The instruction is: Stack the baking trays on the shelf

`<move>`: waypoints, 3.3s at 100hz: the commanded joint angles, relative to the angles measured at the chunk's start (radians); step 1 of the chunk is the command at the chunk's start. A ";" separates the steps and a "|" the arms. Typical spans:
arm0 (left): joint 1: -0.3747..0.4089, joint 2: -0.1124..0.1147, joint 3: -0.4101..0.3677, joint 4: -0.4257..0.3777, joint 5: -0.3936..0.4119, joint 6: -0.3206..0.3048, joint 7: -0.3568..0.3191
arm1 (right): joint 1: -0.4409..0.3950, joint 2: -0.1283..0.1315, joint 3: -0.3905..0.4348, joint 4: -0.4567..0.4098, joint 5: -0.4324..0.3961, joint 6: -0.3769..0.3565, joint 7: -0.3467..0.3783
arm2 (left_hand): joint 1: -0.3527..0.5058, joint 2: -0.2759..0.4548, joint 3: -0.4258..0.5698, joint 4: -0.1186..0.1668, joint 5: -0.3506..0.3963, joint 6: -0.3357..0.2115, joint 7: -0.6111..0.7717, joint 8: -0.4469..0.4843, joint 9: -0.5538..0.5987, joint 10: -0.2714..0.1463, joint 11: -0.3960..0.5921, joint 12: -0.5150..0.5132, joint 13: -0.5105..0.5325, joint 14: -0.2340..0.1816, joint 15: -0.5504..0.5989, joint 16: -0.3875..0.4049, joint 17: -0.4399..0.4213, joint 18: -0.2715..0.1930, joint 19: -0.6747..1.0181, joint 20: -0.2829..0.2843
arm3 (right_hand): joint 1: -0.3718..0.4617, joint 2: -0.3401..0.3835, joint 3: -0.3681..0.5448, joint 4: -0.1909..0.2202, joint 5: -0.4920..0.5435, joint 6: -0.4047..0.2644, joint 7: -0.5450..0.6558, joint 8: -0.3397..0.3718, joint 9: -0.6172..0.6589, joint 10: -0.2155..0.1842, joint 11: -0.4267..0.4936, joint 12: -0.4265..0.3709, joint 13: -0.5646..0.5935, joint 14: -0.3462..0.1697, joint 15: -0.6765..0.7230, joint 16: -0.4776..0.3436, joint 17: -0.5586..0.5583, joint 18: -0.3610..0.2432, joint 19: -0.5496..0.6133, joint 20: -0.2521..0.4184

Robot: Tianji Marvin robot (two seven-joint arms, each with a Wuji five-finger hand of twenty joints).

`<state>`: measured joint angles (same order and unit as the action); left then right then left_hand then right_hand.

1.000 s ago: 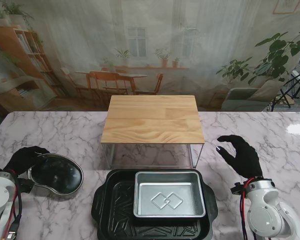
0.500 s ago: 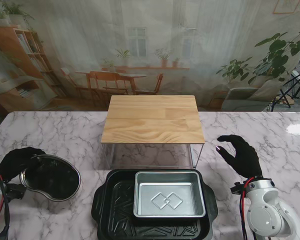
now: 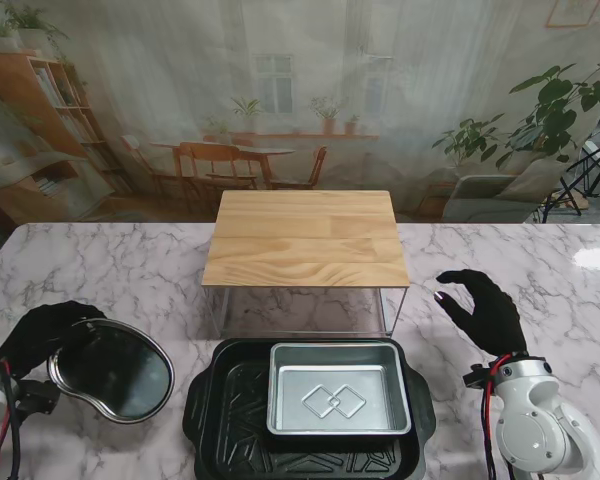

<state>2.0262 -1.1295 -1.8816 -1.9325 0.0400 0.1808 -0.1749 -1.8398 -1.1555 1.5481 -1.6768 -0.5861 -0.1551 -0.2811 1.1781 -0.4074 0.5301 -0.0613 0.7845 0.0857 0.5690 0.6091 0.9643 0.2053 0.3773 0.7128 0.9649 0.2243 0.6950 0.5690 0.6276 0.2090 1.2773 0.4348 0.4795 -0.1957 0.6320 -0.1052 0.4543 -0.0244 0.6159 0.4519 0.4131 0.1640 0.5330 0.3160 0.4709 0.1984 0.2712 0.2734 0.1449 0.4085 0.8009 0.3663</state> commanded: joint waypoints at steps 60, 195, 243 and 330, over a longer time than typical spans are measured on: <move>0.028 -0.022 0.116 -0.127 -0.085 0.084 0.042 | 0.000 -0.003 0.007 0.012 0.007 -0.008 -0.004 | 0.050 0.096 0.091 0.022 0.094 0.004 0.145 0.049 -0.002 -0.017 0.047 0.004 0.045 0.030 0.055 -0.010 0.028 -0.042 0.034 0.028 | 0.032 0.038 -0.023 0.015 -0.041 -0.024 0.002 -0.011 -0.019 -0.007 0.014 0.001 -0.003 -0.018 -0.033 -0.013 -0.008 -0.029 0.002 -0.006; -0.202 -0.047 0.476 -0.120 -0.194 0.286 0.144 | 0.002 -0.004 0.016 0.020 0.021 -0.024 0.000 | 0.053 0.102 0.076 0.026 0.070 -0.002 0.165 0.035 -0.011 -0.020 0.054 0.008 0.042 0.014 0.053 -0.012 0.029 -0.061 0.031 0.014 | 0.048 0.046 -0.026 0.015 -0.037 -0.025 0.003 -0.011 -0.017 -0.008 0.016 0.001 -0.003 -0.018 -0.034 -0.013 -0.008 -0.030 0.001 -0.007; -0.267 -0.068 0.583 -0.083 -0.219 0.318 0.204 | 0.003 -0.004 0.016 0.022 0.022 -0.025 0.000 | 0.055 0.105 0.068 0.027 0.066 -0.001 0.164 0.028 -0.019 -0.012 0.052 0.002 0.039 0.012 0.050 -0.014 0.027 -0.066 0.027 0.012 | 0.054 0.049 -0.029 0.015 -0.037 -0.025 0.004 -0.011 -0.018 -0.010 0.015 0.000 -0.002 -0.018 -0.033 -0.013 -0.008 -0.030 0.001 -0.007; -0.345 -0.117 0.737 -0.018 -0.193 0.408 0.332 | 0.008 -0.003 0.012 0.026 0.023 -0.020 0.005 | 0.069 0.122 0.034 0.023 0.043 0.005 0.150 0.000 -0.047 -0.003 0.043 -0.022 0.021 0.000 0.022 -0.026 0.014 -0.081 -0.006 0.002 | 0.056 0.049 -0.030 0.016 -0.037 -0.024 0.004 -0.011 -0.021 -0.005 0.015 0.000 -0.004 -0.018 -0.033 -0.013 -0.007 -0.030 0.001 -0.007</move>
<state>1.6883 -1.2289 -1.1562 -1.9604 -0.1492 0.5833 0.1533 -1.8310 -1.1571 1.5616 -1.6538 -0.5636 -0.1784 -0.2776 1.2092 -0.3882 0.5446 -0.0613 0.7853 0.0700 0.6109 0.6064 0.9373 0.1963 0.4034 0.7037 0.9638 0.2252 0.7027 0.5427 0.6305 0.2090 1.2769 0.4441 0.5179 -0.1851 0.6190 -0.1052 0.4542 -0.0244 0.6161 0.4519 0.4130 0.1639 0.5331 0.3160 0.4709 0.1984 0.2712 0.2734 0.1449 0.4085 0.8009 0.3660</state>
